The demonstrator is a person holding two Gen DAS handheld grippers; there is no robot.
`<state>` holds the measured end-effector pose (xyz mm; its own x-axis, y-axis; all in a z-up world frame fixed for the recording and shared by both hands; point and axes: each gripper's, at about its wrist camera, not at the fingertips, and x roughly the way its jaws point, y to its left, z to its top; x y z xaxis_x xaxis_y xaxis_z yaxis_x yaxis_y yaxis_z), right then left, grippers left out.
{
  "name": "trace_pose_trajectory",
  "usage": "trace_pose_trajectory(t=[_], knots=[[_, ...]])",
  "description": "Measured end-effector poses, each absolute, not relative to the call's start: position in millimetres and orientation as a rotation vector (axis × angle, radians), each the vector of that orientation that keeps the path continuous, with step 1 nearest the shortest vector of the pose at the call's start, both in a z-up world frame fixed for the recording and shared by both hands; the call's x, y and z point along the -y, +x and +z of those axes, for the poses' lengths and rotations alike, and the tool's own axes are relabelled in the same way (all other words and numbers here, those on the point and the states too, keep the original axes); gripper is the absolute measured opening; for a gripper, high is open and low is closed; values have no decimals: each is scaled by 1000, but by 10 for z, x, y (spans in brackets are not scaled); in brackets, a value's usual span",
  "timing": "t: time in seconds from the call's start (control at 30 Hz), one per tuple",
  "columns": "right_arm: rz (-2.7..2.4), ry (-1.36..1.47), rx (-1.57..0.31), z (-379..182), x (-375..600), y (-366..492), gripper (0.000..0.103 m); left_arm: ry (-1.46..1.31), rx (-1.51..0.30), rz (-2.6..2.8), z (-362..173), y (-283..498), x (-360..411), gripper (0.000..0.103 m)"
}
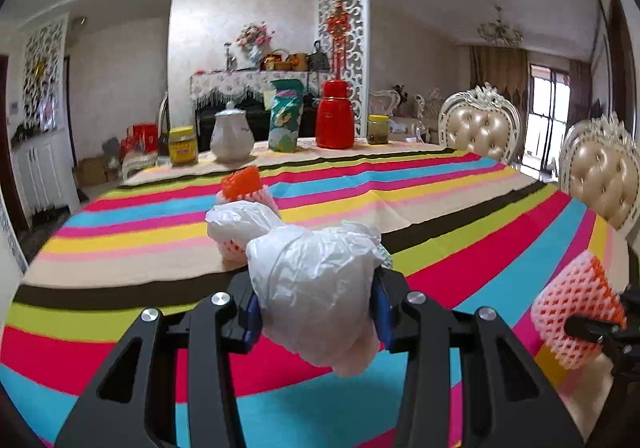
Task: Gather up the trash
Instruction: 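Carry the plastic bag and fruit net with both tools over the pink bin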
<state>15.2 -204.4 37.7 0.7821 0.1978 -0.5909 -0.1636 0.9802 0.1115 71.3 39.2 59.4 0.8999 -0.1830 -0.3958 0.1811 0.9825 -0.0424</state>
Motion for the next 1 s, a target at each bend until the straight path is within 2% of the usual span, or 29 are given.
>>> trace_pose_trajectory(t=[0.2,0.33,1.0], knots=[[210,88,-635,410,2110,126,42,-69,-416,-179,878,280,-428,42],[238,80,-601,524,2087,-19,42,4,-403,-171,936,-126,-323,43],[233,-42,-442,750,2441,-1363,42,80,-421,-335,667,-1181,476,44]])
